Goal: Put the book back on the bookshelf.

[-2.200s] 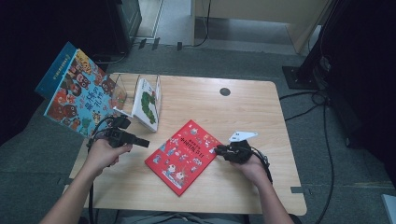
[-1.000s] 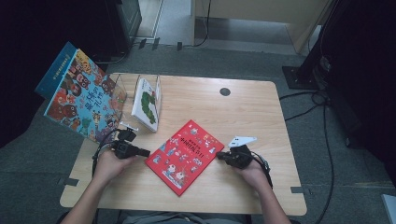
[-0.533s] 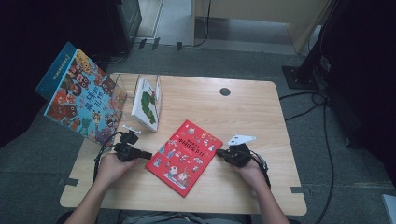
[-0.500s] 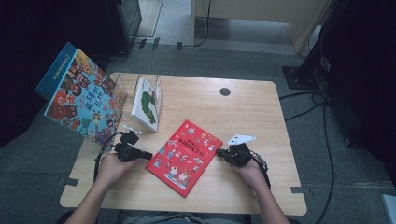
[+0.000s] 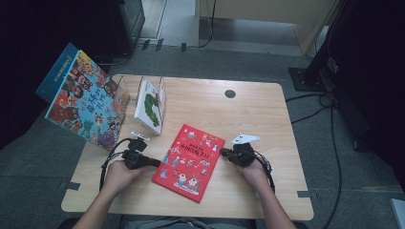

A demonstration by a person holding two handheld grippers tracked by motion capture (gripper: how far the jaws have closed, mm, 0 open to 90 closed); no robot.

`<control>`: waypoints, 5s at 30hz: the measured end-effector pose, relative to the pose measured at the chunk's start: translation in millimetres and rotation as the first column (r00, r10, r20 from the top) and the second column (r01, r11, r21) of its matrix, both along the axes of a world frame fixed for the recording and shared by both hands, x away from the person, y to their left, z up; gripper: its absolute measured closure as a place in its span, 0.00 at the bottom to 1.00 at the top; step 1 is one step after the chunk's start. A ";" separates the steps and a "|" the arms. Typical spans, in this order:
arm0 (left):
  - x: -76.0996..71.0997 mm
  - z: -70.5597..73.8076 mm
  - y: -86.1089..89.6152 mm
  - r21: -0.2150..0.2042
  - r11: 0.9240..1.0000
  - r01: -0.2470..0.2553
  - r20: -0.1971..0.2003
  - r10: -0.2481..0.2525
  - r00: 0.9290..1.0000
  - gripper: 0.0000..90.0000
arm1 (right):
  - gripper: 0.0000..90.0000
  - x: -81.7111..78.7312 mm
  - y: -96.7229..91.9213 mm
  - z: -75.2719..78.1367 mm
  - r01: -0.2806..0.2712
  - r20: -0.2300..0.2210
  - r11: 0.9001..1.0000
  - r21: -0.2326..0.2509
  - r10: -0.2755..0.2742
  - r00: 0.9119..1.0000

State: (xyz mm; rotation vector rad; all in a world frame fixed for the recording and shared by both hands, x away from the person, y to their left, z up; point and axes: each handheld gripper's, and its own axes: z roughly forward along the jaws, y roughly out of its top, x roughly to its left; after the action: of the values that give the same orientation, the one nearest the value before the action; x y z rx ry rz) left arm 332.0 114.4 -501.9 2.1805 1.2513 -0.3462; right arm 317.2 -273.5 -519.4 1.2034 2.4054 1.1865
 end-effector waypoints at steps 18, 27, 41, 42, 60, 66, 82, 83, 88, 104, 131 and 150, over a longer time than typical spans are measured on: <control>-27.2 5.7 22.7 -0.052 0.998 -0.036 -0.002 0.036 0.999 0.98 | 0.98 14.9 1.5 0.9 0.016 -0.026 1.000 0.015 -0.015 1.000; -50.5 5.2 27.0 -0.065 0.997 -0.044 -0.015 0.043 0.999 0.96 | 0.98 21.3 4.2 -0.3 0.017 -0.024 1.000 0.021 -0.016 1.000; -71.9 -0.8 28.4 -0.055 0.997 -0.055 -0.051 0.052 0.997 0.95 | 0.97 20.3 5.9 0.7 0.019 -0.021 1.000 0.005 -0.019 1.000; -71.9 -0.8 28.4 -0.055 0.997 -0.055 -0.051 0.052 0.997 0.95 | 0.97 20.3 5.9 0.7 0.019 -0.021 1.000 0.005 -0.019 1.000; -64.9 -4.3 11.6 -0.058 0.998 -0.033 -0.053 0.030 0.998 0.97 | 0.97 12.1 4.9 3.9 -0.001 -0.042 1.000 -0.001 0.001 0.999; -60.0 -4.9 -1.1 -0.065 0.998 -0.013 -0.047 0.010 0.999 0.97 | 0.97 4.9 7.1 4.5 -0.009 -0.031 1.000 0.001 0.009 0.999; -51.1 -4.7 -22.7 -0.059 0.998 0.038 -0.025 -0.039 0.999 0.97 | 0.96 -8.4 1.4 3.9 0.005 -0.021 1.000 -0.003 -0.005 1.000; -51.0 -4.5 -24.0 -0.057 0.998 0.039 -0.027 -0.041 0.999 0.97 | 0.96 -9.2 1.2 4.0 0.008 -0.024 1.000 -0.004 -0.008 1.000; -48.1 -4.3 -25.3 -0.055 0.998 0.033 -0.023 -0.034 0.999 0.96 | 0.94 -10.7 -0.8 4.1 0.015 -0.019 1.000 0.004 -0.015 1.000; -8.6 10.3 -17.2 -0.026 0.999 -0.042 0.014 0.043 0.999 0.94 | 0.78 -11.9 -2.9 6.1 0.040 -0.014 0.999 0.022 -0.040 0.999; 6.3 -0.8 -35.5 -0.008 0.997 -0.076 0.051 0.076 0.996 0.97 | 0.69 -4.0 21.4 16.6 0.135 -0.238 0.991 0.017 -0.128 0.963; 0.4 -2.9 -51.4 -0.034 0.997 -0.074 0.062 0.076 0.995 1.00 | 0.75 16.3 10.8 23.4 0.341 -0.489 0.940 0.006 -0.294 0.821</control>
State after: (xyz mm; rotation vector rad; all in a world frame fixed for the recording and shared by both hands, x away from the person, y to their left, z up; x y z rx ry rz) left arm 332.4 63.0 -504.8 2.0959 1.2800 -0.2619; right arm 333.5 -262.7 -496.0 2.0498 2.3315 0.9881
